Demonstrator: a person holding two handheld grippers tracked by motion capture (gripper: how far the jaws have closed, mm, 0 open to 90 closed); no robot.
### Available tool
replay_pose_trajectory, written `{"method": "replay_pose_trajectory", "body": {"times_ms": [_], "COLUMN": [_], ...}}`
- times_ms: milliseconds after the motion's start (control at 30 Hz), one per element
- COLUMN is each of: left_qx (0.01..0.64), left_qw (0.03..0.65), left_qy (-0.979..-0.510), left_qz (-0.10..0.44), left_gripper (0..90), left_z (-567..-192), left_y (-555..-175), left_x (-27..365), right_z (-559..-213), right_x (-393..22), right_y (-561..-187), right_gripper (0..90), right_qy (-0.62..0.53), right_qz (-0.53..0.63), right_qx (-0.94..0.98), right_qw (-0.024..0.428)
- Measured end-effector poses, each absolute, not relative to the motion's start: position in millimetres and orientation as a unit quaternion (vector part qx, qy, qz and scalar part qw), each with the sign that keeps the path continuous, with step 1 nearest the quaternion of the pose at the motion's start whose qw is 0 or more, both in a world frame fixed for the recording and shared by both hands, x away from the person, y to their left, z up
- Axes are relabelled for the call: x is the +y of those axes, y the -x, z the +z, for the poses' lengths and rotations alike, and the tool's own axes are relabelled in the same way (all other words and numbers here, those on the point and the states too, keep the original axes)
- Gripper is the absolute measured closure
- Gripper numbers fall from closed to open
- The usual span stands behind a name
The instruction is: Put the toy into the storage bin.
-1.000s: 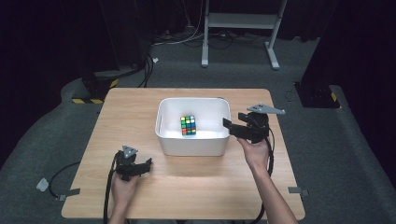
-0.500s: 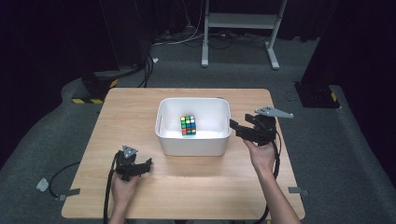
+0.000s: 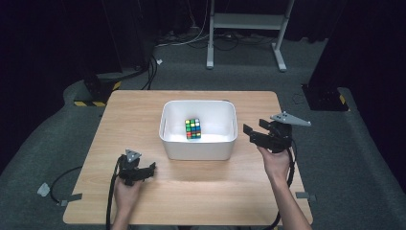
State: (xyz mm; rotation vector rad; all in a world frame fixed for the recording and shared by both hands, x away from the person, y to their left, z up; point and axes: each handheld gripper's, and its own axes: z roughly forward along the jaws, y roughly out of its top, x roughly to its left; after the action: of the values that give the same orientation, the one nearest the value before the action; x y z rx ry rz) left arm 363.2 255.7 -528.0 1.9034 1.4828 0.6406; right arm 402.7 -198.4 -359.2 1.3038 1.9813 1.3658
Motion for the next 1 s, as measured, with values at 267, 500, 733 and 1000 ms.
{"method": "replay_pose_trajectory", "body": {"times_ms": [267,500,733,1000], "left_qx": [0.564,0.563,0.563,0.563], "left_qw": [0.317,0.317,0.317,0.317], "left_qy": [-0.723,-0.723,-0.723,-0.723], "left_qz": [0.243,0.243,0.243,0.243], "left_gripper": [16.4,16.4,16.4,16.4], "left_z": [-528,-528,-528,-528], "left_y": [-363,-363,-363,-363], "left_x": [256,256,256,256], "right_z": [-362,-366,-371,-375], "right_x": [-206,-212,-216,-221], "right_y": [-397,-393,-389,-384], "right_gripper": [31.5,31.8,31.7,31.7], "right_qy": [-0.469,-0.473,-0.475,-0.478], "right_qz": [0.487,0.484,0.483,0.483], "right_qx": [0.708,0.707,0.706,0.704], "right_qw": [0.204,0.204,0.208,0.209]}}
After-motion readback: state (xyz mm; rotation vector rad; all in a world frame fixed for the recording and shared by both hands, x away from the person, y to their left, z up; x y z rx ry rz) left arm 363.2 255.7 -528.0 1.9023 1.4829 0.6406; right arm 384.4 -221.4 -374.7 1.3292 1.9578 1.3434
